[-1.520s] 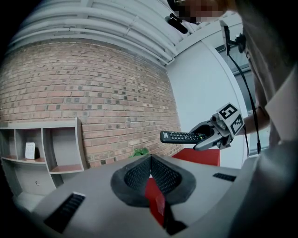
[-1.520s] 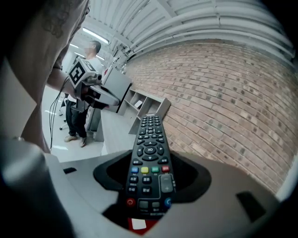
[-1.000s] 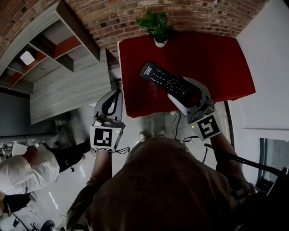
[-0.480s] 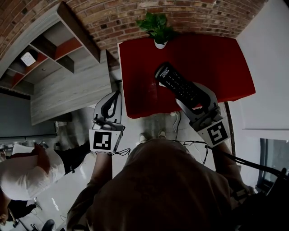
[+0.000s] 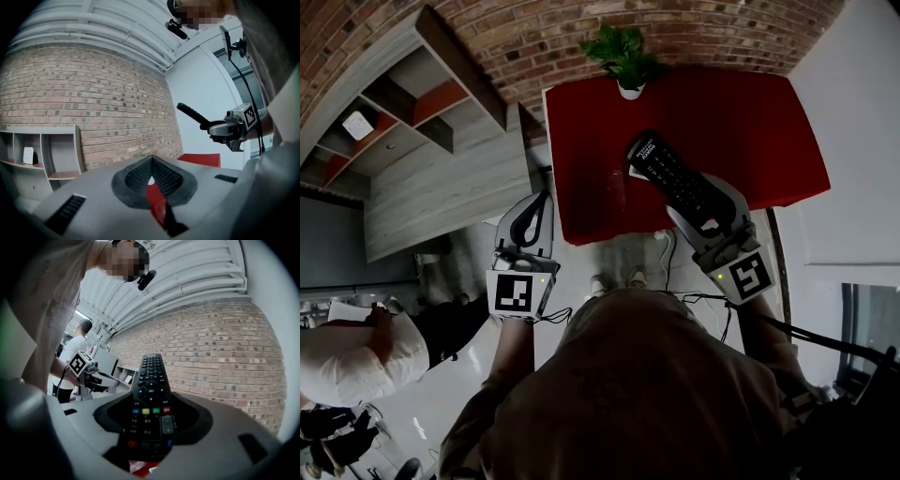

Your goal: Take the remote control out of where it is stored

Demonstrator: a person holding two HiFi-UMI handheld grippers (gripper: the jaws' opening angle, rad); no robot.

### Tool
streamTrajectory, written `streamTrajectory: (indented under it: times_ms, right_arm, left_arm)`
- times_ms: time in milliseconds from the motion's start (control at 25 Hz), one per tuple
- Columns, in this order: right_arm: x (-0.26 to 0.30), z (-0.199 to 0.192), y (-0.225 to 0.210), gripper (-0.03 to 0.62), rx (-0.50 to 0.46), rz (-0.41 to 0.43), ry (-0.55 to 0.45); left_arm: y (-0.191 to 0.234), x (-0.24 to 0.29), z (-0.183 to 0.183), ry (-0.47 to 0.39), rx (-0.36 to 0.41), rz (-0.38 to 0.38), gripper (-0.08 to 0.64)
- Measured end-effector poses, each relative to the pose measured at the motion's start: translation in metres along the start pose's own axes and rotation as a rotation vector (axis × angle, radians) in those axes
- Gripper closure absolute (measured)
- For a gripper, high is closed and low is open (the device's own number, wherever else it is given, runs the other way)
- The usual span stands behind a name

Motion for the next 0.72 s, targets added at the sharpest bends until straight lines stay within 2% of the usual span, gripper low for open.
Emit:
streamTrajectory:
  times_ms: [280,720]
  right_arm:
    - [-0.005,-0.004,-0.002,0.344,0.006,-0.006,0.013]
    - [-0.007,-0.012,-0.004,0.344,0.005,-0.011,0.023]
  left_arm:
    - [-0.001,-0.001,-0.005,0.024,0.018,-0.007,0.551]
    - [-0.006,0.011,-0.006,0.014,0.012,-0.024,0.551]
Point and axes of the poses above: the fingertips, and each gripper's own axes: x forward along the fingers, y to its left, z out of its top, the point moved 5 cm from there along -x, backward along the fingers, and after that the axes turned 4 degrees about -z, right-handed, at the moved point
